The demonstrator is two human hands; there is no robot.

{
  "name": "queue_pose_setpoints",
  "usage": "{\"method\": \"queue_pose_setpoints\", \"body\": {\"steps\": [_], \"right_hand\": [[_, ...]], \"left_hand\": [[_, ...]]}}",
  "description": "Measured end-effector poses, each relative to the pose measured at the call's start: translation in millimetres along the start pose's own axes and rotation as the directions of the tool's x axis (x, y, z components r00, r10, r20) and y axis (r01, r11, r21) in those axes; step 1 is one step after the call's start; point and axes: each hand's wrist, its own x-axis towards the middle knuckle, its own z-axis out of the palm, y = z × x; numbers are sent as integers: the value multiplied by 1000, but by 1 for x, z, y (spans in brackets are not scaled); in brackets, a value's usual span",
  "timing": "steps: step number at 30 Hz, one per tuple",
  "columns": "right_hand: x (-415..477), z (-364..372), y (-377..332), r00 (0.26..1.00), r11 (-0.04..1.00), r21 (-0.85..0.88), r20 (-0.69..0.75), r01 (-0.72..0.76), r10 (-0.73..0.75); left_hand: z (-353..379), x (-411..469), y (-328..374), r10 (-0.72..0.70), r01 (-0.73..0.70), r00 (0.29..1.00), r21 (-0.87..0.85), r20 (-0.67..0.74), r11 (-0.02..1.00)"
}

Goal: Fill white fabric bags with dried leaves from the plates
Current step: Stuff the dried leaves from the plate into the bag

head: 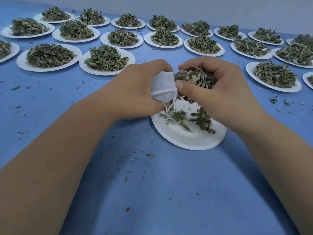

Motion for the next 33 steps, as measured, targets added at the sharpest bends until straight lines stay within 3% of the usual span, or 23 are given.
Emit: {"method": "queue_pose_setpoints", "body": {"steps": [6,14,19,23,27,33], "right_hand": [[-1,1,-4,996,999,28,-79,31,-29],[1,-1,3,995,982,176,81,-71,58],[5,0,7,990,963,232,75,-137,123],[4,3,5,996,974,213,-24,-75,82],[1,6,0,996,983,185,-90,-7,24],[-1,9,-2,986,996,60,-160,65,-55]], "left_hand": [[5,4,-1,5,-2,998,48,-61,999],[6,3,4,-27,28,995,6,-93,1000],[10,2,5,-4,5,998,14,-61,1000],[12,4,5,-20,33,995,126,-102,992],[10,7,4,-3,55,989,344,-148,938],[7,8,5,-11,102,981,468,-194,878]]}}
